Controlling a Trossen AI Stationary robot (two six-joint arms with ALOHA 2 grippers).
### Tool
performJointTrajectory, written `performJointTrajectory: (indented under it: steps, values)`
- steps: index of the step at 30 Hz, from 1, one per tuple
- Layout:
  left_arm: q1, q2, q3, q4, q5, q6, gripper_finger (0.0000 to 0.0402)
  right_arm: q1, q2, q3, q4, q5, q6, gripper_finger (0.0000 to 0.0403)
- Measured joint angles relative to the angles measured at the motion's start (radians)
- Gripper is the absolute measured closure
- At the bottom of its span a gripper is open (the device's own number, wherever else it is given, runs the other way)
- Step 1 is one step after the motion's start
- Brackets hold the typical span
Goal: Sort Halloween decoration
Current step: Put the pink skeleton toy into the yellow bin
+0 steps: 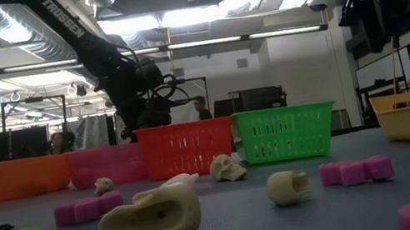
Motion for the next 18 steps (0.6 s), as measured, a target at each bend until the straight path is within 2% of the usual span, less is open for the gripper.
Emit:
performJointTrajectory:
  steps: [11, 18]
  values:
    - [0.0, 0.0, 0.0, 0.001, 0.0, 0.0, 0.0379, -0.001, 0.0, 0.0, 0.0, 0.0, 0.0, 0.0207]
    - [0.0, 0.0, 0.0, 0.001, 0.0, 0.0, 0.0379, -0.001, 0.0, 0.0, 0.001, 0.0, 0.0, 0.0207]
